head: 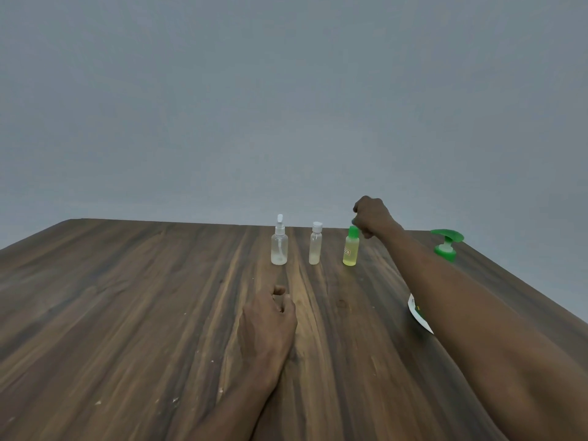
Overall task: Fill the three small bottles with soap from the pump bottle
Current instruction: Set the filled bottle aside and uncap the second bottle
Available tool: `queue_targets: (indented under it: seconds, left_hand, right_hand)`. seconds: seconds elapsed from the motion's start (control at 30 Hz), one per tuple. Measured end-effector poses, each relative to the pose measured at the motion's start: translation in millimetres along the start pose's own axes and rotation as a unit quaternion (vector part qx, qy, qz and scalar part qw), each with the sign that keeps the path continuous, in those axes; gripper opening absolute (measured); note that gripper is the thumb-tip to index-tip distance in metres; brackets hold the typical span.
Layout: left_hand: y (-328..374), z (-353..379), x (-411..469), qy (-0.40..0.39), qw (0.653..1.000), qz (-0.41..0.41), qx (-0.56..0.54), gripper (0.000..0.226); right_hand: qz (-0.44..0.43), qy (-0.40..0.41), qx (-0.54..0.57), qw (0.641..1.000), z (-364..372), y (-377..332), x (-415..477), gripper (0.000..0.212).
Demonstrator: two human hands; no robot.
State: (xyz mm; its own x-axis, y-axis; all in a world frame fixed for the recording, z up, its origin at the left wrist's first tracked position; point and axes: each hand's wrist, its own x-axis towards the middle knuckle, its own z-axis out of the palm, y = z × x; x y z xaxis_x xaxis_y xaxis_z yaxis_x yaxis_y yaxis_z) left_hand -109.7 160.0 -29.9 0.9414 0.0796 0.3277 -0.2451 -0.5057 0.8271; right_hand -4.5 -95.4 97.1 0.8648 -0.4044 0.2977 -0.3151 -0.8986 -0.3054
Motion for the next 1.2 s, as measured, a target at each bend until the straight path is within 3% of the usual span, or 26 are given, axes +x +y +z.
queue_targets:
  seconds: [0.13, 0.3, 0.47, 0.63, 0.77, 0.97, 1.1, 1.2]
  left_hand:
    - [0, 1, 1, 0.007, 1.0, -0.005, -0.002, 0.023]
    - [0, 3, 1, 0.018, 1.0, -0.006, -0.012, 0.02]
    - [1, 3, -1, 0.026, 1.0, -0.001, 0.0, 0.016]
    - [1, 3, 0, 0.03, 0.999, 0.009, 0.014, 0.014]
    - [1, 2, -1, 0.026, 0.999, 0.027, -0.007, 0.016]
    - [9, -9, 1, -0.064, 0.978, 0.068, -0.188, 0.056]
    - [9, -4, -2, -0.149, 0.961, 0.086, -0.218, 0.029]
    - [6, -3, -4, -0.194, 0.95, 0.093, -0.228, 0.027]
  right_hand:
    - [-0.008, 0.088, 0.05, 0.995, -16, -11, 4, 0.017]
    - [-0.112, 0.002, 0.127, 0.985, -11, -44, -12, 0.016]
    - [-0.146, -0.038, -0.033, 0.988, 28, -66, -12, 0.037]
    - [-0.133, -0.026, -0.088, 0.987, 40, -67, -16, 0.02]
    - [-0.129, -0.055, -0.042, 0.989, 16, -70, -42, 0.012]
    - [-0.2, -0.105, 0.029, 0.974, -39, -66, -137, 0.011]
    - [-0.215, -0.076, -0.015, 0.973, -30, -61, -184, 0.019]
    - [-0.197, -0.044, -0.033, 0.979, -21, -61, -198, 0.016]
